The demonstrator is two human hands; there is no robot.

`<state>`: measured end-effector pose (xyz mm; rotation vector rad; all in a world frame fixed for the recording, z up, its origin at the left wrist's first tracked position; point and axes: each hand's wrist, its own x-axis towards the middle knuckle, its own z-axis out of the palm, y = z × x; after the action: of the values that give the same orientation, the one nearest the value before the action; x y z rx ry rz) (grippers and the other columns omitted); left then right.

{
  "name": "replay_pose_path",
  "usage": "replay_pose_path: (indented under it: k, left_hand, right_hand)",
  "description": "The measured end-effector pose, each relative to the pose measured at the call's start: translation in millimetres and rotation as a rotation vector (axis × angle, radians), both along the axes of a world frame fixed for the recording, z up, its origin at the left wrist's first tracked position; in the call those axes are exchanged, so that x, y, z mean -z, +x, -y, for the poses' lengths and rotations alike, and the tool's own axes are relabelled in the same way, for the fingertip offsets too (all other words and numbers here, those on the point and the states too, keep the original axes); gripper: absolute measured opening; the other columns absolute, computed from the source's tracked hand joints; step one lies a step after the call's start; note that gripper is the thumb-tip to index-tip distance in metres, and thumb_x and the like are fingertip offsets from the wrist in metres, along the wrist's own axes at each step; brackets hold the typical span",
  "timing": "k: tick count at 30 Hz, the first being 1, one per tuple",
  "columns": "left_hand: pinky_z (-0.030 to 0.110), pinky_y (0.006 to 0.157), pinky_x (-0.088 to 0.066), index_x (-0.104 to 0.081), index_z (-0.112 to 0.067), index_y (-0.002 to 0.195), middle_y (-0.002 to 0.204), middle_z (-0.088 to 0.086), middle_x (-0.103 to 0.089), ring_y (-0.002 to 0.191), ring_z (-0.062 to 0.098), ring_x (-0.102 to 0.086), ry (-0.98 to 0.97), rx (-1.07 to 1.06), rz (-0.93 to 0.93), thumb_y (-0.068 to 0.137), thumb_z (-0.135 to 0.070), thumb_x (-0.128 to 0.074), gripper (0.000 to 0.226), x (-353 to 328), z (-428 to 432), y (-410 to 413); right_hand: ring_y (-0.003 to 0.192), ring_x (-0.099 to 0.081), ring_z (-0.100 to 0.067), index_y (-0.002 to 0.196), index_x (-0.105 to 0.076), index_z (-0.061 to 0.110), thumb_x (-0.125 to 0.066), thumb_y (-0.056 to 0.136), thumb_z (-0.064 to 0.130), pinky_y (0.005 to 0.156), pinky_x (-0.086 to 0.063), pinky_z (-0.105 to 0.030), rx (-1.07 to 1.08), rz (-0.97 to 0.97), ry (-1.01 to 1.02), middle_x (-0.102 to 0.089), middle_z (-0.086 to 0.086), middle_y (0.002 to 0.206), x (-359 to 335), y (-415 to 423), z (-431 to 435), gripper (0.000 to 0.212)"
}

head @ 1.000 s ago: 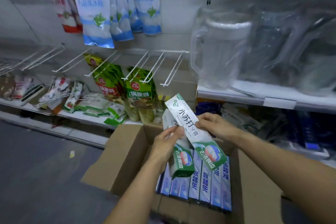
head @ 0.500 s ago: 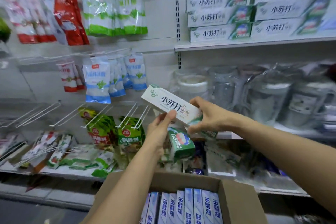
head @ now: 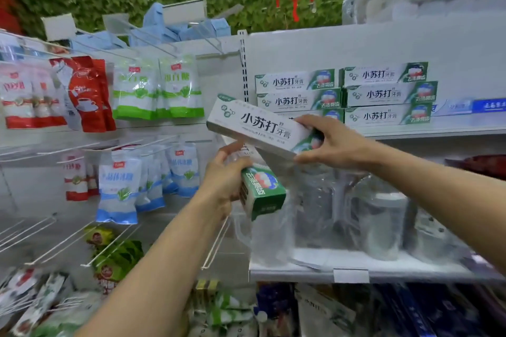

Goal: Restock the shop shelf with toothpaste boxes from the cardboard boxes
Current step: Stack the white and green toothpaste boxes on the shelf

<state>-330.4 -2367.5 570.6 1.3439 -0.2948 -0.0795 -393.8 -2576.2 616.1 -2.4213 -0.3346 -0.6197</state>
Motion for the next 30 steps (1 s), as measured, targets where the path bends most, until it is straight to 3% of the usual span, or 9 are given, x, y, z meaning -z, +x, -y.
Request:
replay_pose_path:
  k: [5,9,13,17,20,24,26,30]
  left_hand:
    - [0.023,0.043,-0.05,-0.057,-0.027,0.128,0.116,0.005,-0.063,0.053,0.011,-0.068,-0.021,-0.065,0.069,0.092,-0.006,-0.059,0.041,-48,26,27]
    - [0.021,0.039,-0.047,-0.055,-0.027,0.129,0.115,0.007,-0.063,0.046,0.009,-0.066,-0.03,-0.102,0.082,0.093,-0.008,-0.058,0.041,-75,43,47]
    - [0.02,0.037,-0.046,-0.054,-0.026,0.132,0.118,0.01,-0.06,0.047,0.012,-0.066,-0.042,-0.154,0.094,0.094,-0.006,-0.057,0.043,-86,58,68]
    - [0.022,0.04,-0.048,-0.054,-0.025,0.132,0.112,0.007,-0.063,0.051,0.014,-0.067,-0.069,-0.197,0.099,0.093,-0.005,-0.058,0.044,-85,72,88]
    - [0.021,0.04,-0.048,-0.055,-0.026,0.131,0.099,-0.001,-0.061,0.049,0.012,-0.067,-0.074,-0.215,0.103,0.093,-0.005,-0.058,0.044,-84,84,98]
    - [0.025,0.048,-0.053,-0.055,-0.028,0.131,0.115,0.004,-0.061,0.062,0.015,-0.068,-0.045,-0.232,0.129,0.092,-0.006,-0.059,0.045,-83,95,113]
    - [0.028,0.054,-0.054,-0.056,-0.029,0.13,0.114,0.002,-0.061,0.067,0.018,-0.068,-0.053,-0.238,0.135,0.092,-0.006,-0.059,0.045,-84,100,117]
    - [0.023,0.047,-0.053,-0.057,-0.03,0.127,0.116,0.007,-0.062,0.063,0.018,-0.066,-0.081,-0.24,0.153,0.092,-0.006,-0.059,0.043,-85,110,121]
  right_hand:
    - [0.078,-0.057,-0.008,0.125,-0.051,0.028,-0.083,0.07,0.026,0.076,-0.049,-0.022,0.121,0.111,-0.169,-0.058,0.01,0.094,-56,37,47,0.064]
    - [0.091,-0.06,-0.016,0.122,-0.05,0.032,-0.083,0.068,0.031,0.086,-0.05,-0.037,0.196,0.186,-0.335,-0.061,0.01,0.103,-94,71,87,0.064]
    - [0.097,-0.055,-0.018,0.129,-0.048,0.031,-0.081,0.071,0.031,0.086,-0.043,-0.035,0.339,0.258,-0.544,-0.06,0.004,0.12,-120,111,111,0.067]
    - [0.104,-0.056,-0.021,0.129,-0.046,0.031,-0.079,0.073,0.033,0.086,-0.044,-0.037,0.333,0.249,-0.637,-0.058,0.001,0.122,-126,155,129,0.065]
    - [0.106,-0.055,-0.02,0.13,-0.046,0.032,-0.08,0.072,0.034,0.086,-0.044,-0.036,0.325,0.231,-0.637,-0.058,0.003,0.123,-126,177,141,0.067]
    - [0.099,-0.052,-0.015,0.133,-0.045,0.033,-0.082,0.07,0.036,0.08,-0.04,-0.032,0.279,0.202,-0.595,-0.058,0.005,0.124,-125,195,153,0.073]
    - [0.094,-0.048,-0.011,0.133,-0.046,0.034,-0.082,0.069,0.038,0.079,-0.041,-0.033,0.263,0.207,-0.588,-0.057,0.007,0.123,-125,199,157,0.074]
    - [0.095,-0.048,-0.011,0.131,-0.049,0.037,-0.082,0.069,0.04,0.074,-0.039,-0.032,0.251,0.216,-0.589,-0.058,0.008,0.117,-126,201,161,0.07]
